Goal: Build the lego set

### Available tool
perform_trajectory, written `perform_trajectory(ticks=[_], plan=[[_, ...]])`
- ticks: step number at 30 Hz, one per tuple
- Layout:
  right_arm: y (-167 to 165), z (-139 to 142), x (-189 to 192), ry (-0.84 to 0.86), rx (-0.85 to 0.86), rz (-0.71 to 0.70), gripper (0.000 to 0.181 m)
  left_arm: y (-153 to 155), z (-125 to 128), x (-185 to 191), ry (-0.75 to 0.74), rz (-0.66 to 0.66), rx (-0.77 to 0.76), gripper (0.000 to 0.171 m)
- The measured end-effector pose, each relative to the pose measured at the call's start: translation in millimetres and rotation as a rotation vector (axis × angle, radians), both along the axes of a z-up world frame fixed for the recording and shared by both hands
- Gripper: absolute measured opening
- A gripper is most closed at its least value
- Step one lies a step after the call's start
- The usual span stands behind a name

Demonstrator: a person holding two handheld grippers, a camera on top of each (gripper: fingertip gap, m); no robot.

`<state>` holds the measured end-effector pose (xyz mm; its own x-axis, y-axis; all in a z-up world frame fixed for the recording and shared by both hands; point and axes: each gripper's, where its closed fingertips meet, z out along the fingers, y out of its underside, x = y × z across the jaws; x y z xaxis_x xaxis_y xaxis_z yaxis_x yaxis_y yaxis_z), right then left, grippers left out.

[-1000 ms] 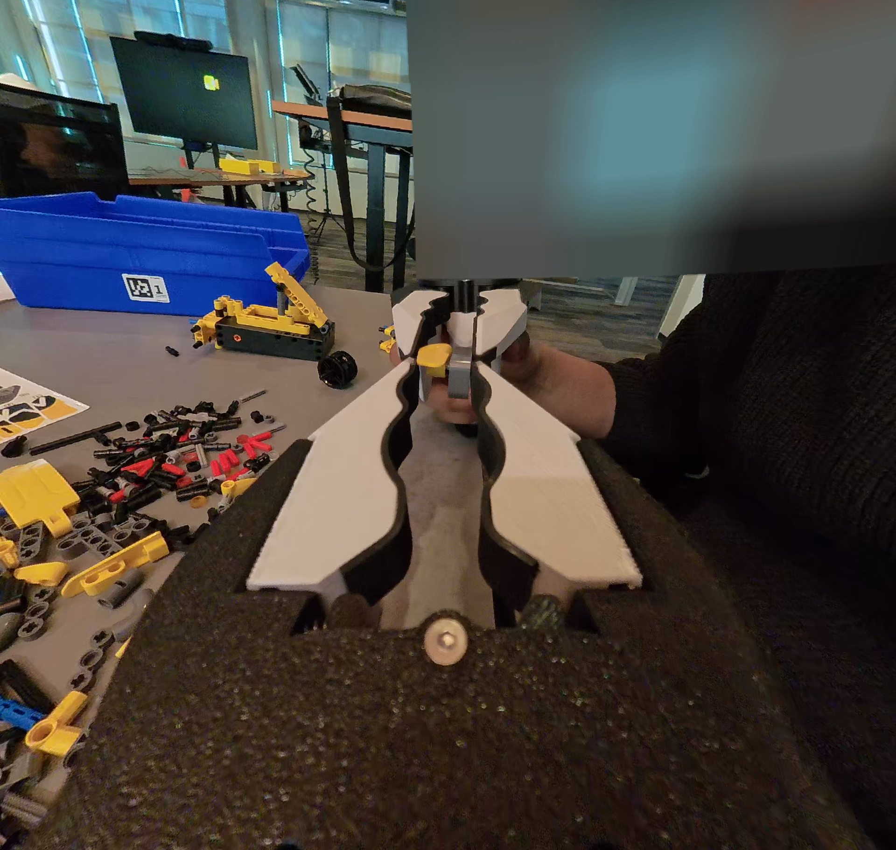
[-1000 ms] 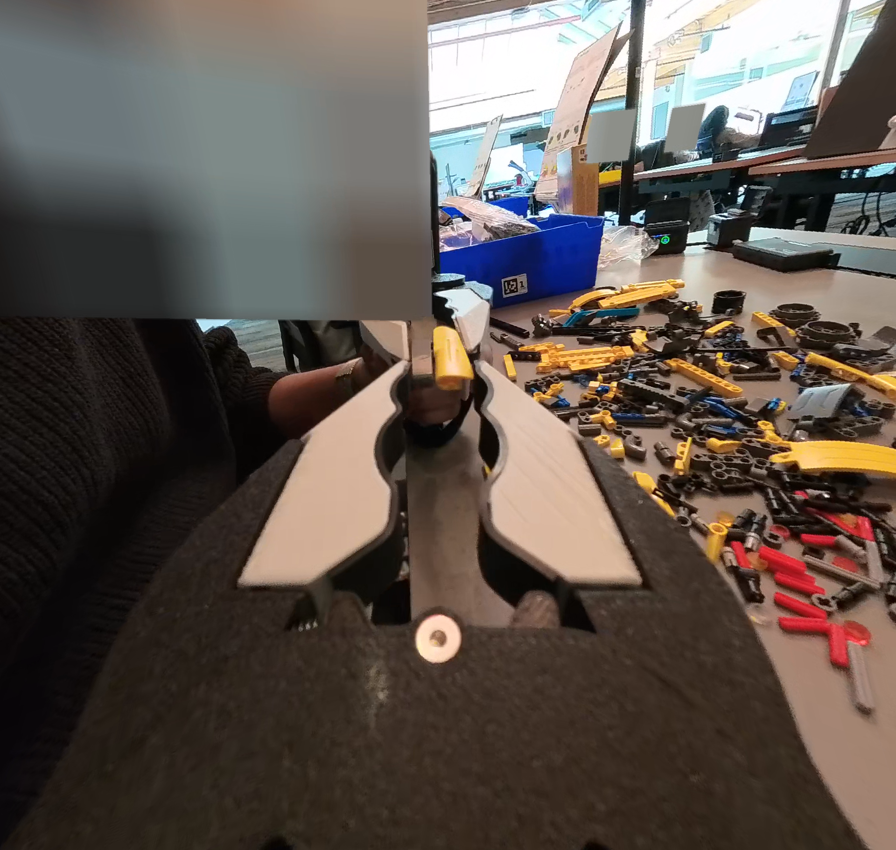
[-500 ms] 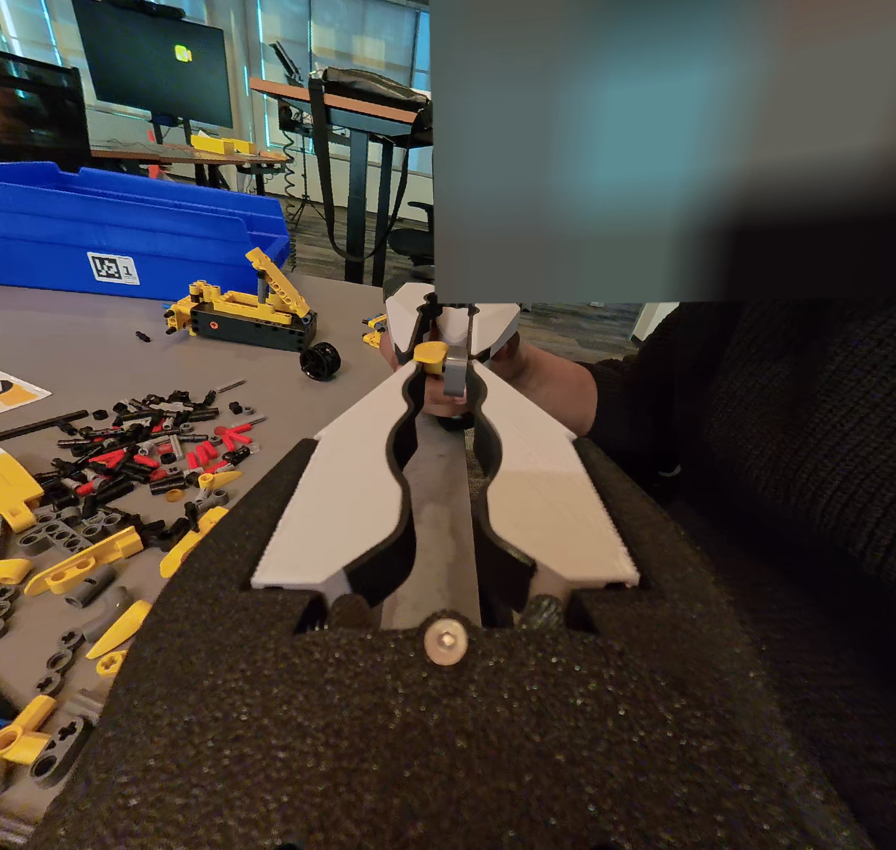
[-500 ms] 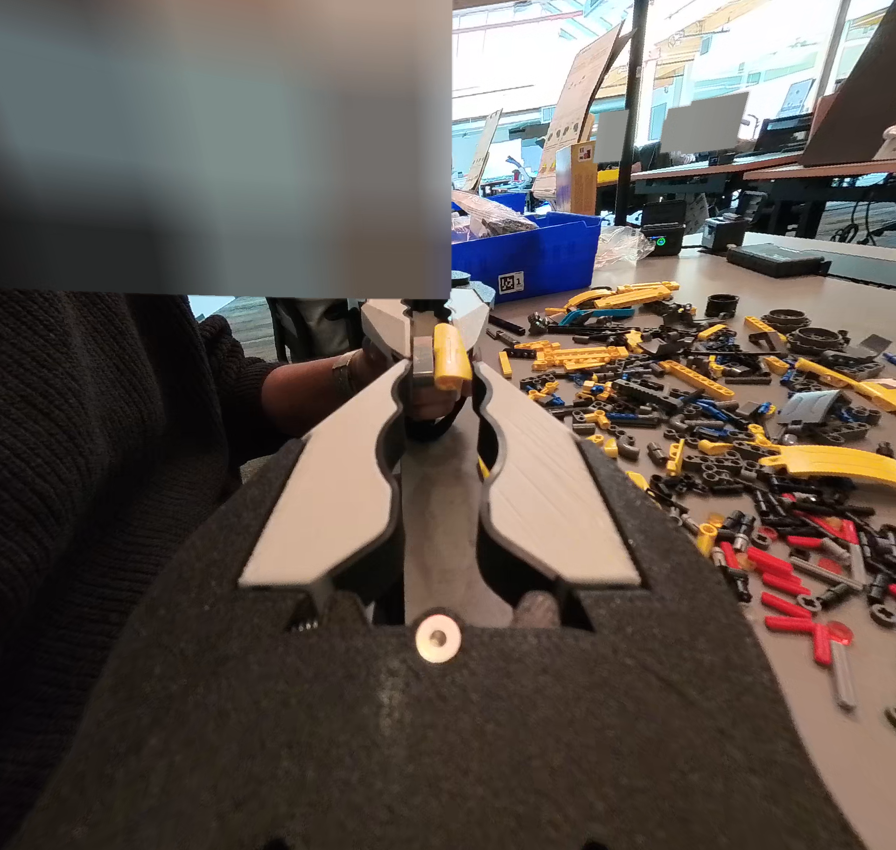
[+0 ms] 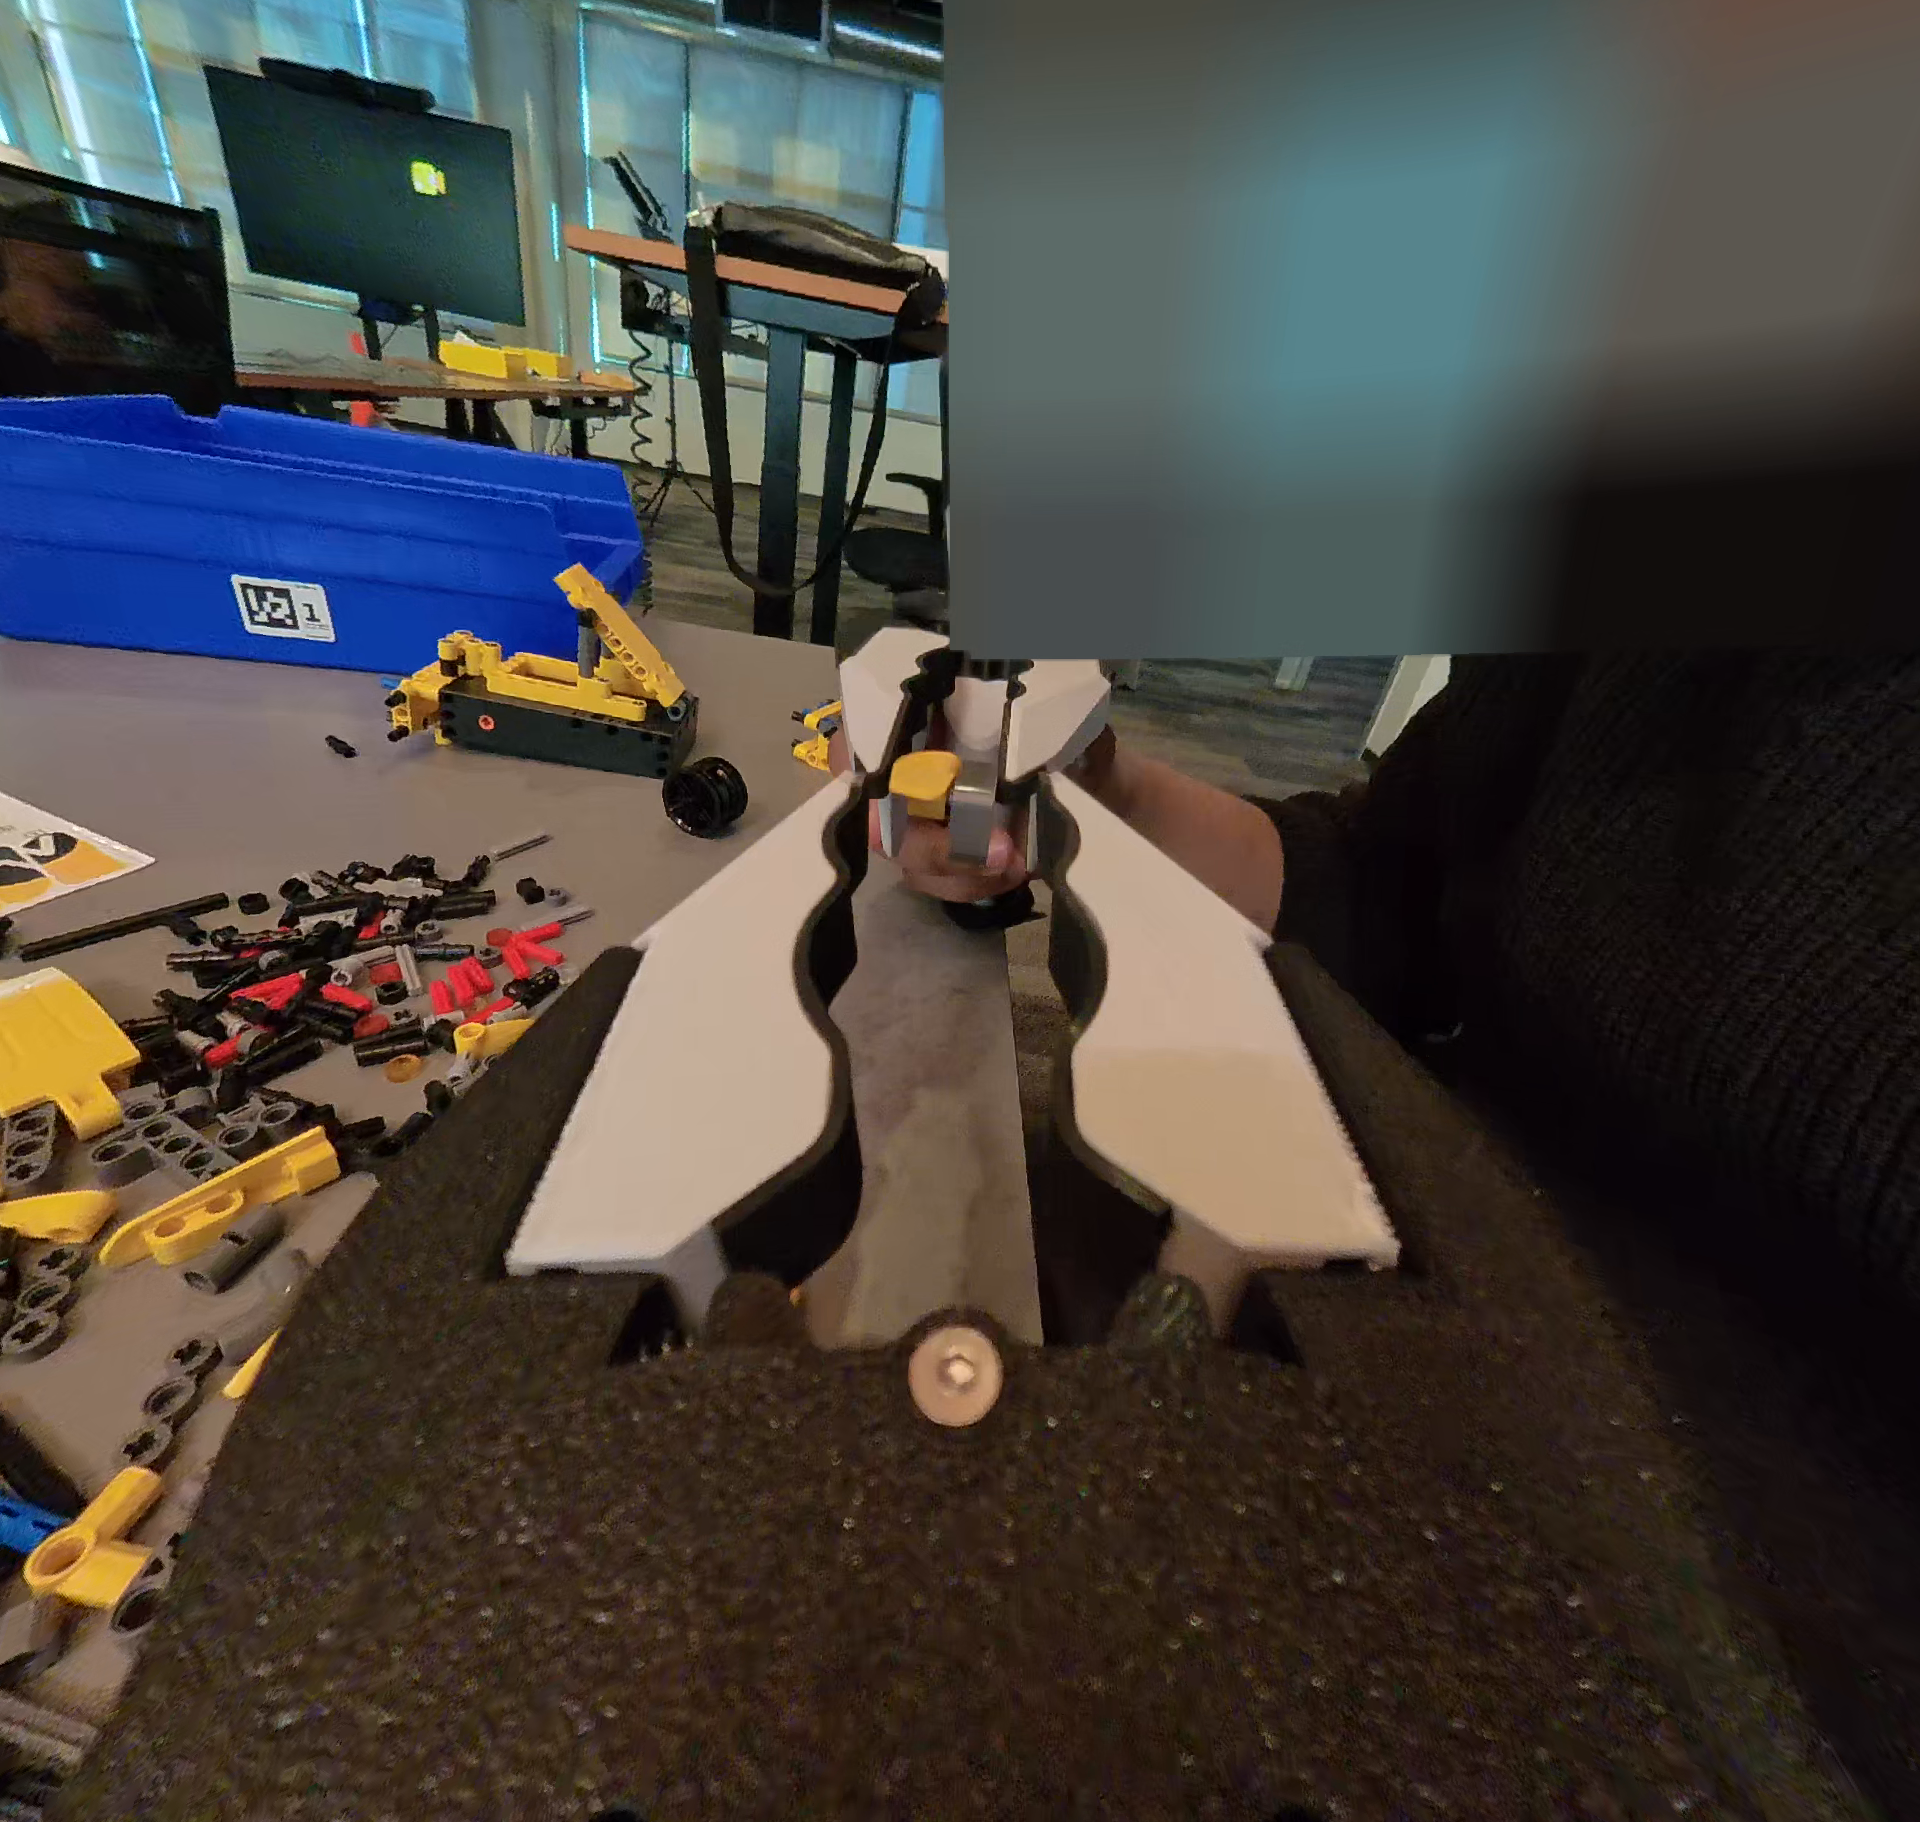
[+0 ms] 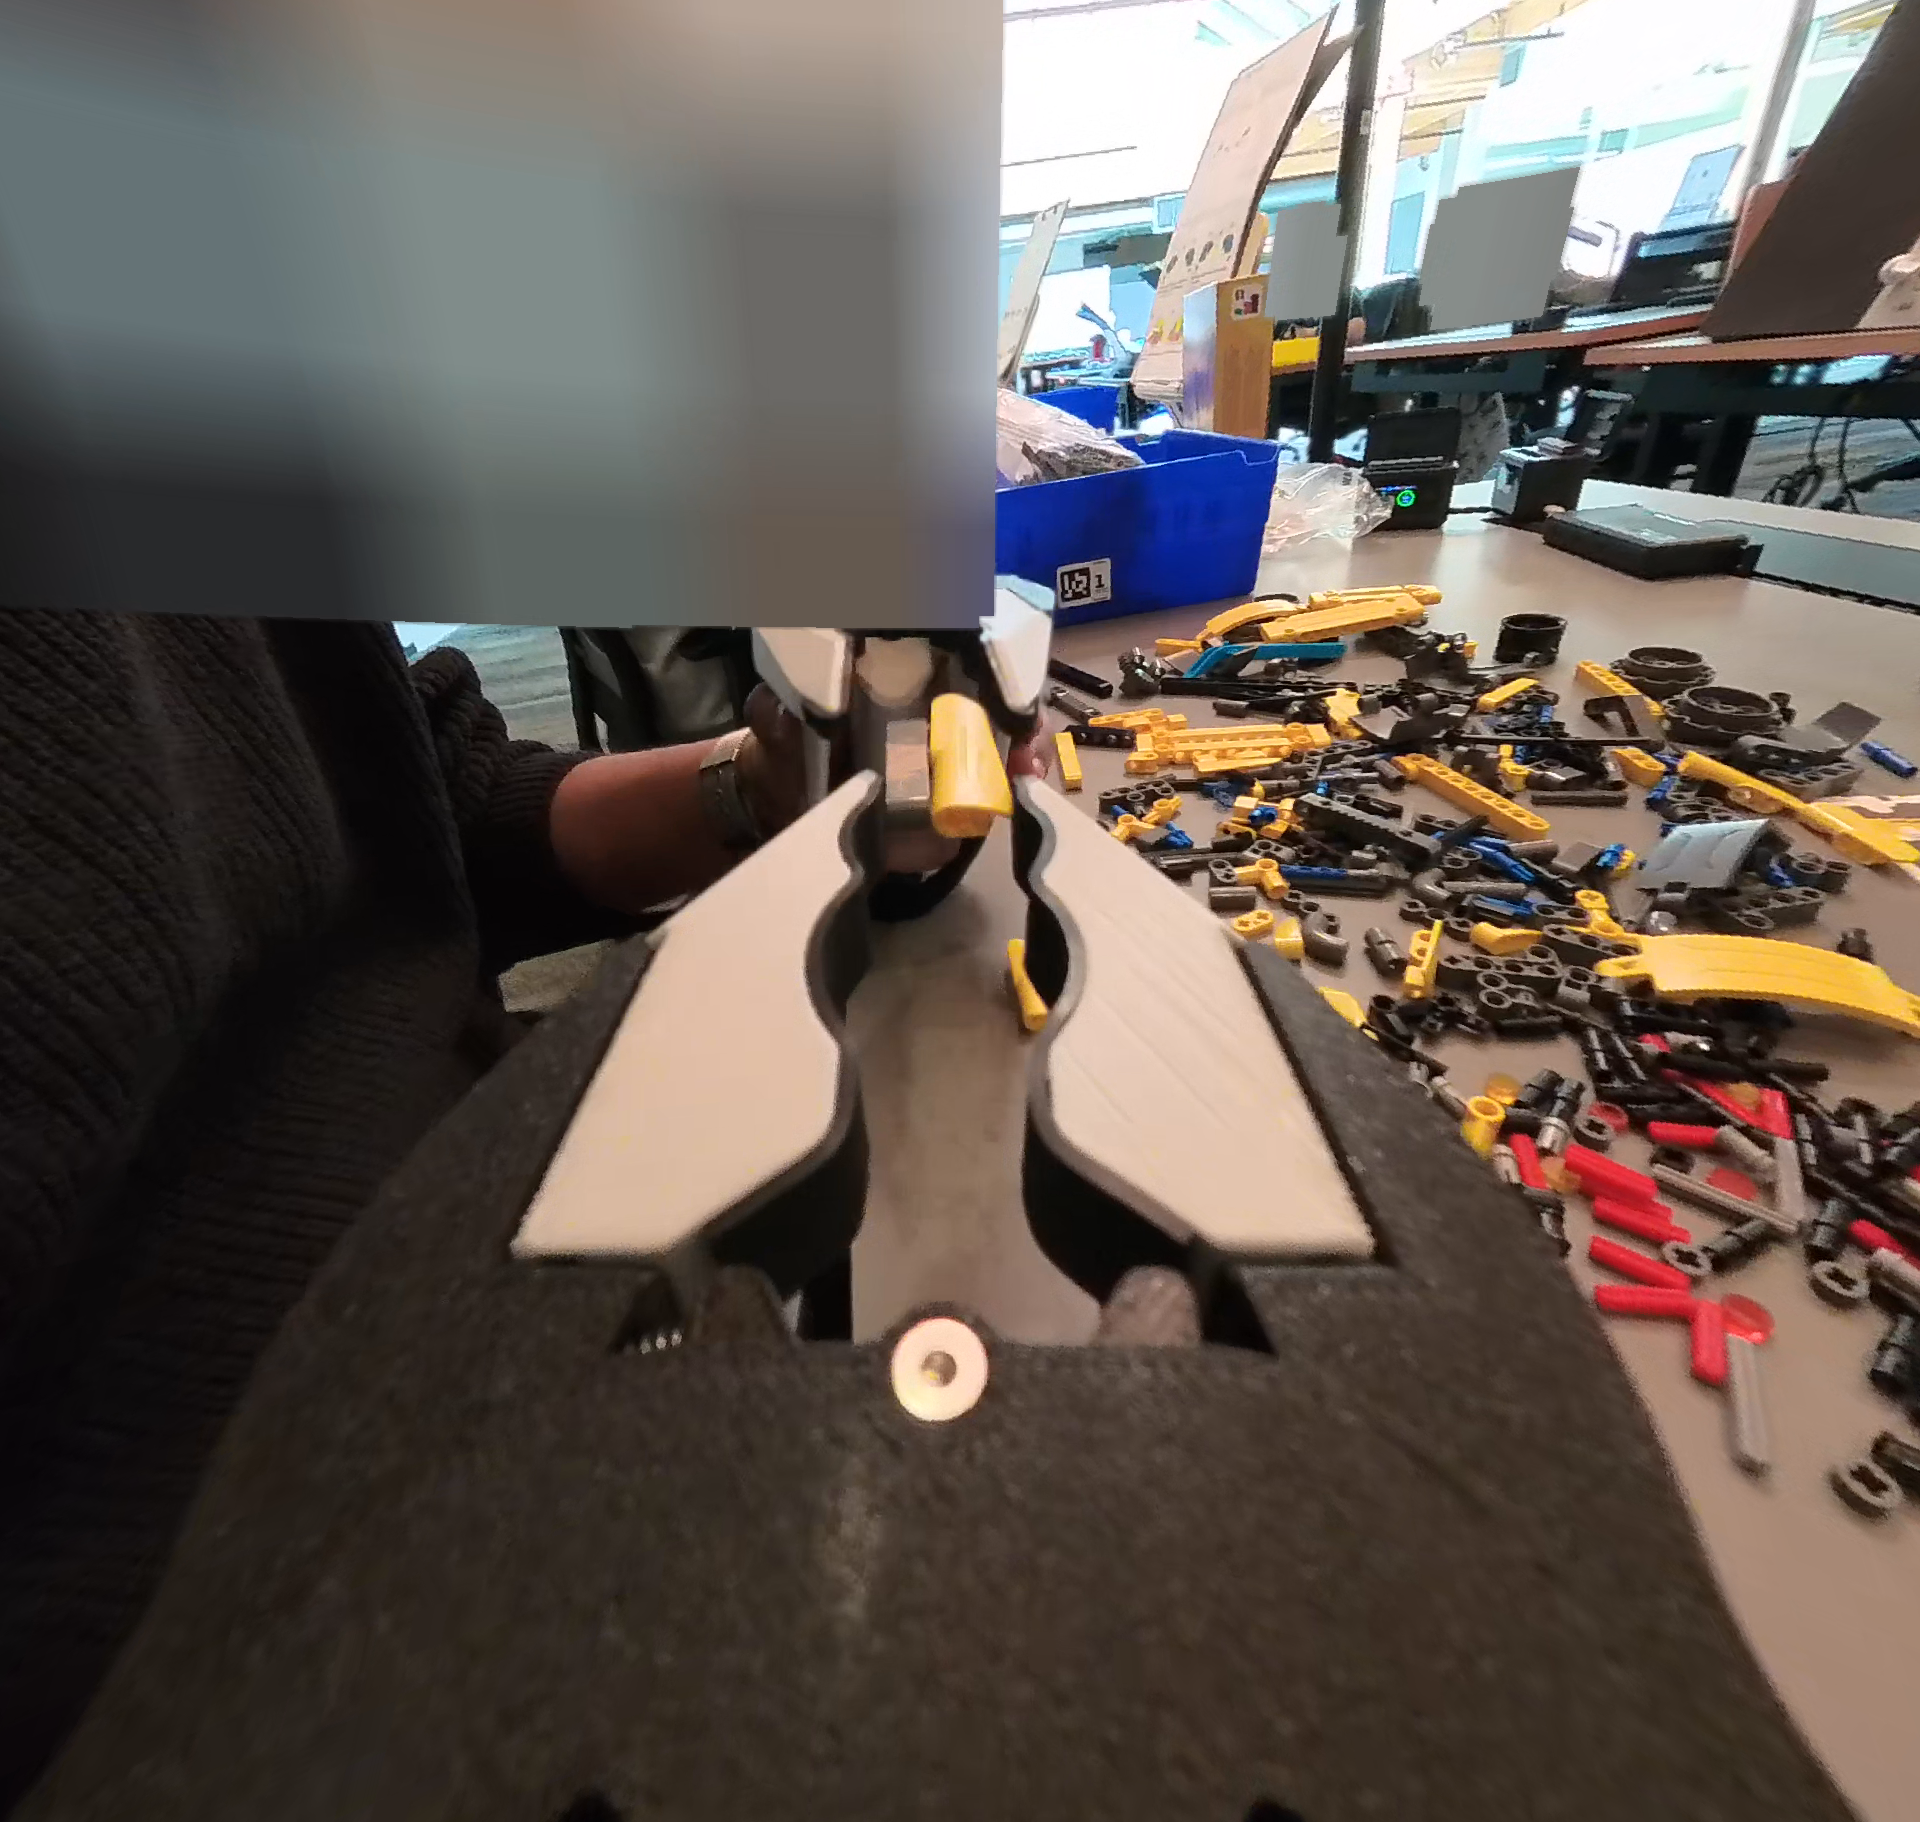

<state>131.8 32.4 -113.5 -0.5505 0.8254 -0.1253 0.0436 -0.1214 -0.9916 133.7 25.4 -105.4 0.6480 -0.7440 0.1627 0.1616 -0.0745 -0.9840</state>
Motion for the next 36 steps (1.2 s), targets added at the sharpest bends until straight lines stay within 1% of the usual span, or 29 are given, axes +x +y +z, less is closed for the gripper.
perform_trajectory(ticks=[2, 4, 17, 36], plan=[[0.1, 1.2, 1.2, 0.005, -0.010, 0.009, 0.023, 0.3, -0.4, 0.1, 0.006, 0.006, 0.001, 0.030], [-0.5, 1.4, 1.6, 0.005, -0.012, 0.015, 0.023, 0.0, 0.0, -0.3, 0.005, 0.006, 0.004, 0.019], [-2.4, 1.2, 3.1, -0.007, -0.033, 0.048, 0.023, -1.6, -0.1, 1.2, 0.026, 0.006, 0.021, 0.018], [-0.3, -0.7, 1.8, -0.032, -0.047, 0.040, 0.022, 1.6, 0.6, -0.1, 0.013, 0.032, 0.019, 0.016]])
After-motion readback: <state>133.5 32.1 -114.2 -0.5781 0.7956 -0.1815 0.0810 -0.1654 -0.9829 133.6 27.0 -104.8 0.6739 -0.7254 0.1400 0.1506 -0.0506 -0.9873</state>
